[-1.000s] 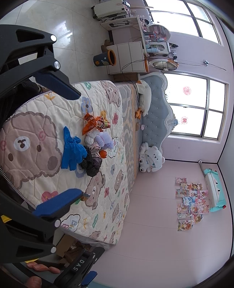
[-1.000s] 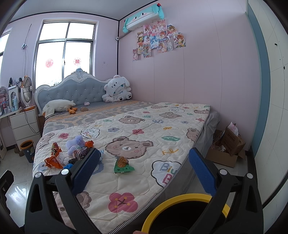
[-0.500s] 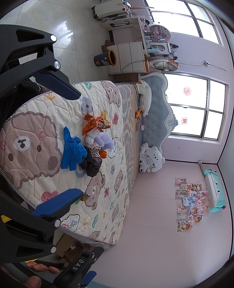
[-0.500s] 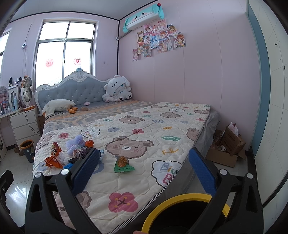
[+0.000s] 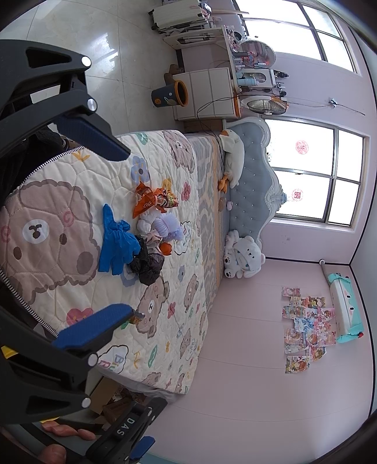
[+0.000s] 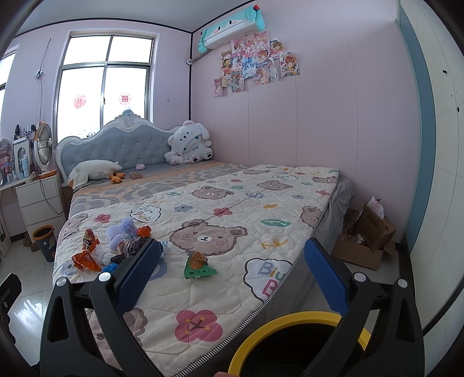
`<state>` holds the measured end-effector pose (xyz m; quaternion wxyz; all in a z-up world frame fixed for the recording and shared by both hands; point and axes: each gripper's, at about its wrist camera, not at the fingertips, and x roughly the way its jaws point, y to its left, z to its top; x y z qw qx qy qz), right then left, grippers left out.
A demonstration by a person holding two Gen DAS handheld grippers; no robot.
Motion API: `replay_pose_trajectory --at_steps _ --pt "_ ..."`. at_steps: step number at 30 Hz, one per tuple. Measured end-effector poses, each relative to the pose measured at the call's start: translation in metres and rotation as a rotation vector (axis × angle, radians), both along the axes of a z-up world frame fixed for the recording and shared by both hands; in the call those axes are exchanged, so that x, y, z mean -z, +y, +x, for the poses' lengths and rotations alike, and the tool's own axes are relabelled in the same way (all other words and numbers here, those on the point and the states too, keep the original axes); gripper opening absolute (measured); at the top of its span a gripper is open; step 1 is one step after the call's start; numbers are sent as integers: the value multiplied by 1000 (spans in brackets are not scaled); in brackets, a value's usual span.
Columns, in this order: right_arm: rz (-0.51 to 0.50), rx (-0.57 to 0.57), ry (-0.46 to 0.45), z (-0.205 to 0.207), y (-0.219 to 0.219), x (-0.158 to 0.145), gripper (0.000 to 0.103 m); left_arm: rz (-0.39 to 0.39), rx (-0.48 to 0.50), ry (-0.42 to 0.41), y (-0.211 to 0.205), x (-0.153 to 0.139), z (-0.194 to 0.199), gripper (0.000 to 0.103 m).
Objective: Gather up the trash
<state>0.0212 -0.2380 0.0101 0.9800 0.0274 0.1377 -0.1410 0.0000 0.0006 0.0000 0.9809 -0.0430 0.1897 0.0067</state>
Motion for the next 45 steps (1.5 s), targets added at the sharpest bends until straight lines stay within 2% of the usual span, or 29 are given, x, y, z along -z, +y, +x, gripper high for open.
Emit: replay_pose_trajectory --at_steps 16,25,30,35,45 --pt "2 9 4 2 -1 2 95 -2 -3 1 2 3 0 95" --pt "37 30 28 19 -11 9 95 6 -35 15 12 8 18 95" --pt "88 -40 23 37 -20 19 95 -3 -22 68 21 18 39 95" --pt "84 -61 29 60 -23 28 95 11 -7 108 32 26 65 95" --pt "132 -165 151 121 -27 61 95 -26 13 187 70 46 137 95"
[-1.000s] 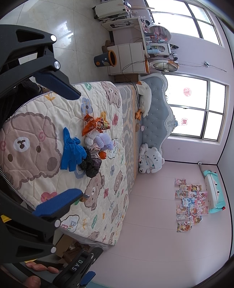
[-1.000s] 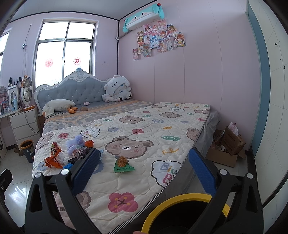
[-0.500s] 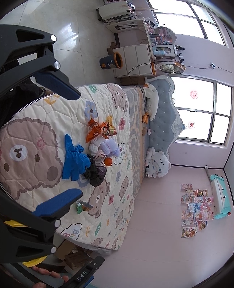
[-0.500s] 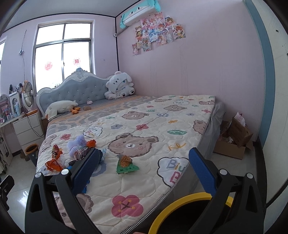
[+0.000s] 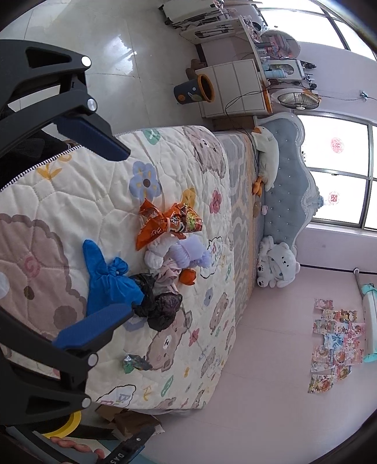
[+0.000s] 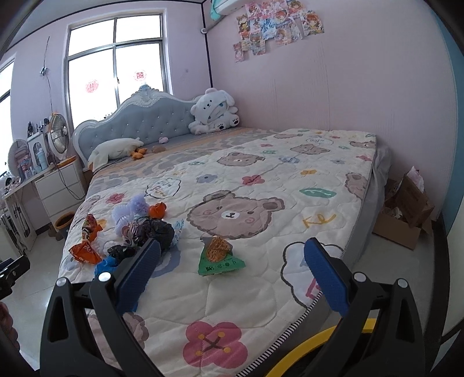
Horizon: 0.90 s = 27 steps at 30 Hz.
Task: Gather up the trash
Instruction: 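Grasp the orange snack bag with the left tool while the right tool grasps the green snack wrapper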
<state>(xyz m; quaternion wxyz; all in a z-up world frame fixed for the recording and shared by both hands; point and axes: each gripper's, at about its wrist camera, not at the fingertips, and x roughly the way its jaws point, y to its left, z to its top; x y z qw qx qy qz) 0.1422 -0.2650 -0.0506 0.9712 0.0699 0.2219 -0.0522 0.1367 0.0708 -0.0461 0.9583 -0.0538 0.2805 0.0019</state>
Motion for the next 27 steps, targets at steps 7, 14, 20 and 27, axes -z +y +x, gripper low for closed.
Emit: replay_pose_trajectory --at_steps 7,14,20,27 --pt "-22 -17 79 36 0 25 95 -33 -10 38 18 12 46 95" --pt "-57 -52 146 76 11 49 95 -25 -21 75 22 20 99 95" --pt "-117 -89 201 114 22 65 95 -6 -16 130 21 33 143 95" --pt "-80 -95 305 155 15 87 95 22 -10 189 19 52 181 95"
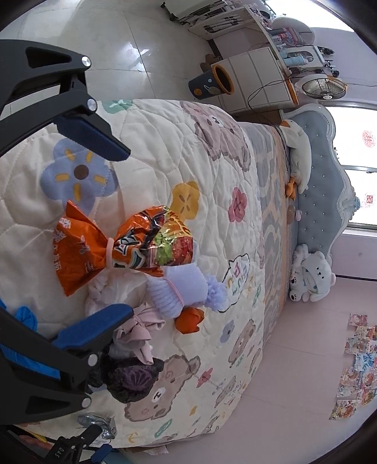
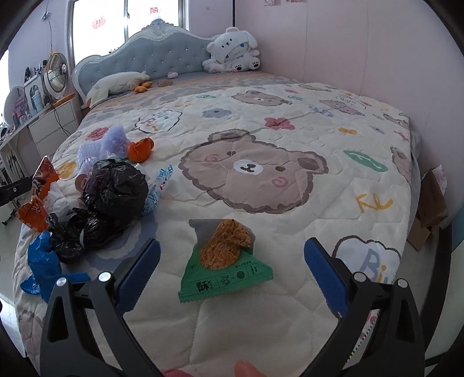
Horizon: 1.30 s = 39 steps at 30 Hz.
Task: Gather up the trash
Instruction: 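Grasp the orange snack bag with the left tool while the right tool grasps the green snack wrapper, then carry both items over the yellow bin and open both tools to drop them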
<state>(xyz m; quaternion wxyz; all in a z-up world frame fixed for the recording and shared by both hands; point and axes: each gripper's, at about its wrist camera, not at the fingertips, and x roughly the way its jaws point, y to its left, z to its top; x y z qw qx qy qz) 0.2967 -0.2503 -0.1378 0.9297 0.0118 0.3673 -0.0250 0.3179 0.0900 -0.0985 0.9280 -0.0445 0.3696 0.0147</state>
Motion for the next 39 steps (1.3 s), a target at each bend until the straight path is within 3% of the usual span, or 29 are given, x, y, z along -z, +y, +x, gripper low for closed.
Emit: replay_pose_trajectory --at_steps 8,11,12,14,18,20,25,30,39 --pt "35 32 41 29 -6 14 95 -41 26 45 0 19 29 94" --pt "48 33 46 37 -6 17 93 -52 24 53 -1 25 36 82" --pt "54 31 52 38 -5 19 90 -58 28 60 -1 27 37 78" --pt "51 28 65 40 -4 21 74 -71 33 61 -1 31 37 65" --pt "39 25 82 41 -1 27 56 -72 25 40 -2 36 36 44" --pt "49 19 94 43 -1 30 47 -58 21 26 -2 39 35 41" --pt "83 12 85 41 -4 26 45 -89 27 -21 2 34 28 38" --pt "100 6 11 23 -7 -5 45 -169 31 -82 17 13 9 38" --pt "119 -15 -56 -30 -11 -50 45 -163 49 -164 19 -26 -41 38"
